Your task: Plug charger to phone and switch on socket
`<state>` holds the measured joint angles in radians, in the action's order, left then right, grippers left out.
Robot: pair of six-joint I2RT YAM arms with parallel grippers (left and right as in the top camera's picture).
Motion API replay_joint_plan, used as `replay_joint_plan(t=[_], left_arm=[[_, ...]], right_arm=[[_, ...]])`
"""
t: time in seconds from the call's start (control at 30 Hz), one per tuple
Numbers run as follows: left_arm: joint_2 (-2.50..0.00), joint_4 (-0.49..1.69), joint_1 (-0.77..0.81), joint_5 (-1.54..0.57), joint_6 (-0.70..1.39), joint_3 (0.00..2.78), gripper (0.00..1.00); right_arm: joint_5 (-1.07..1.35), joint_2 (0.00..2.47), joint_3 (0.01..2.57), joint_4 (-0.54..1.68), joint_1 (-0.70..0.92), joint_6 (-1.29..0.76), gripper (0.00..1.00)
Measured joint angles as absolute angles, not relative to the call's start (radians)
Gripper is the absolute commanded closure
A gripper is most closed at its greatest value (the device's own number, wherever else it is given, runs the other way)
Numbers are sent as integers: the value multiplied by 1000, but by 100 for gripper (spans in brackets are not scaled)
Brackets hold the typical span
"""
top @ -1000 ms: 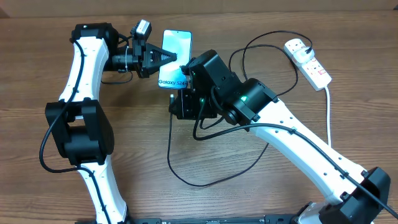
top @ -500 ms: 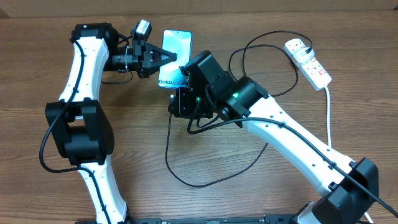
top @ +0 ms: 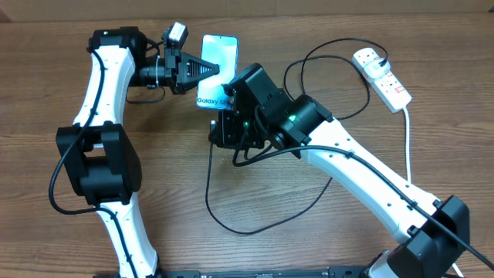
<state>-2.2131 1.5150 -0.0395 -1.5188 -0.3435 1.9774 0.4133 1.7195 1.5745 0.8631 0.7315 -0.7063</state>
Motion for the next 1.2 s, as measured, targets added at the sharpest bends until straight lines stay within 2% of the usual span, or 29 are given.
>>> replay_joint_plan(t=[1.2], left_arm=[[-2213,1515,-40,-1519,-344,1977,96]], right_arm=[[498,1720,1583,817,694,-676,96]])
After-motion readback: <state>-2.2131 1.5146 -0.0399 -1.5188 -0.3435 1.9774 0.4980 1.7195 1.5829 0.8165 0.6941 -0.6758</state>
